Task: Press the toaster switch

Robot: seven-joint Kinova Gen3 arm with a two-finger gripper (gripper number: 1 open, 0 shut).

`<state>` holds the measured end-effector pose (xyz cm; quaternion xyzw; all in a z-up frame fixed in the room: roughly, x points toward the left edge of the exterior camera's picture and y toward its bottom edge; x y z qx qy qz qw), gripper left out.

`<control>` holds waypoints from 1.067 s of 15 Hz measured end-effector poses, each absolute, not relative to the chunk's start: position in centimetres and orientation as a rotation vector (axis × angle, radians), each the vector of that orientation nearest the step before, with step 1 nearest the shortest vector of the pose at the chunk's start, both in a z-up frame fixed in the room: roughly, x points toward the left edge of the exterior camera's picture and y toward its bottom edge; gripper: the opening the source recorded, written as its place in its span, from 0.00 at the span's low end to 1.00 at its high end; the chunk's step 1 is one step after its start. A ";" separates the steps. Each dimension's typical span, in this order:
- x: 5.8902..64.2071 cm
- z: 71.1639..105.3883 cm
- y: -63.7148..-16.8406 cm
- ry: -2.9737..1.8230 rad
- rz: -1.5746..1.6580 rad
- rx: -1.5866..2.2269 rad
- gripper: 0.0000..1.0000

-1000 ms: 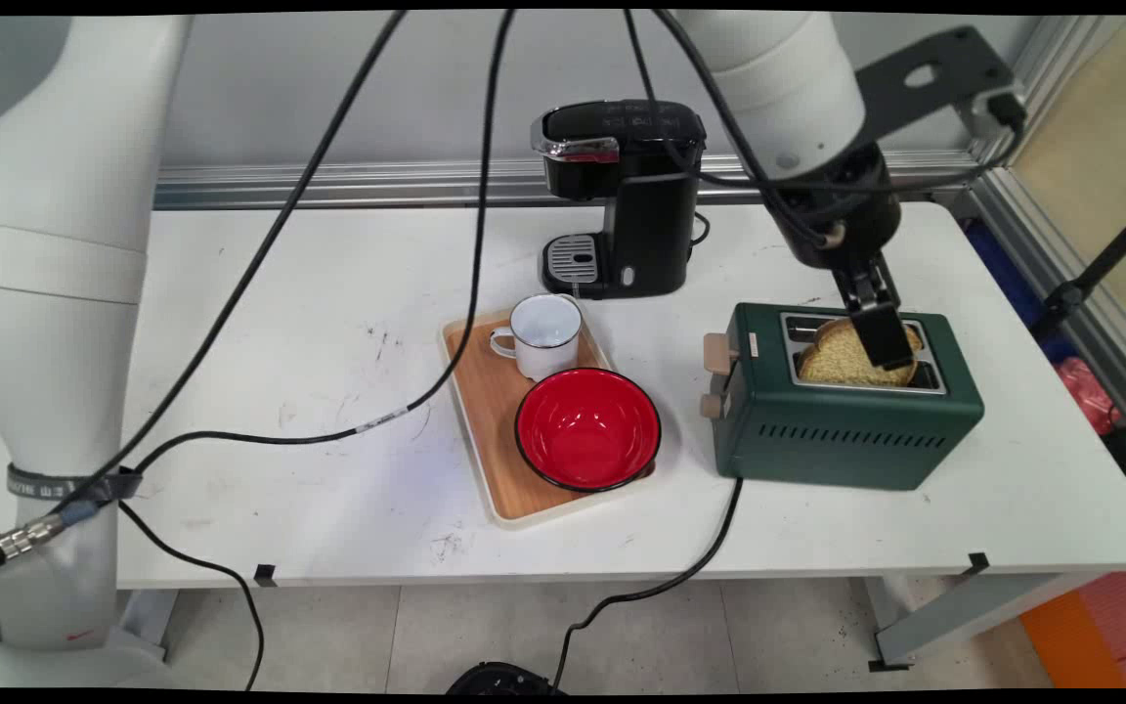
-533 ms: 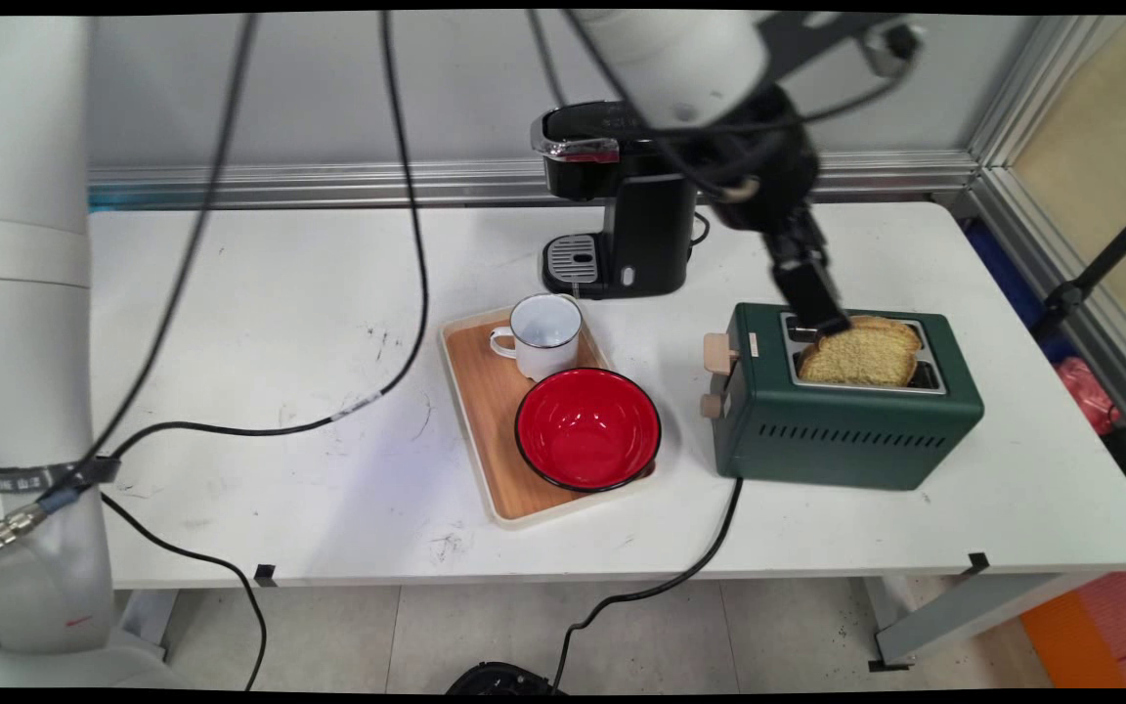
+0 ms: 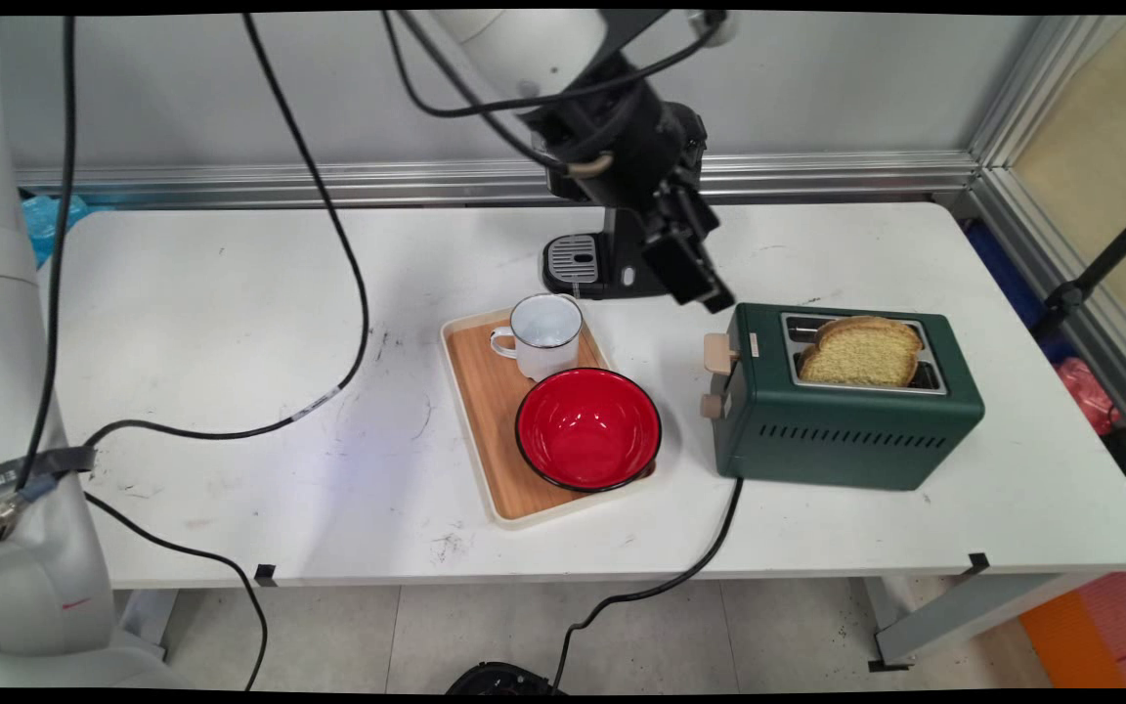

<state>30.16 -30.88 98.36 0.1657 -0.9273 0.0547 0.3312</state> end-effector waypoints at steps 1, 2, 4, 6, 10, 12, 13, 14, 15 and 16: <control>30.7 97.9 -30.9 -2.428 0.142 0.434 1.00; 31.1 97.5 -31.0 -2.429 0.143 0.435 1.00; 31.4 96.7 -31.3 -2.431 0.144 0.437 1.00; 31.5 95.9 -31.6 -2.433 0.142 0.439 1.00; 31.4 94.0 -32.3 -2.443 0.129 0.438 1.00; 31.2 93.1 -32.7 -2.450 0.124 0.433 1.00; 31.0 92.6 -32.8 -2.452 0.123 0.429 1.00; 30.9 92.3 -33.0 -2.454 0.122 0.424 1.00; 30.8 91.9 -33.1 -2.457 0.121 0.420 0.00; 30.7 91.6 -33.2 -2.459 0.120 0.416 0.00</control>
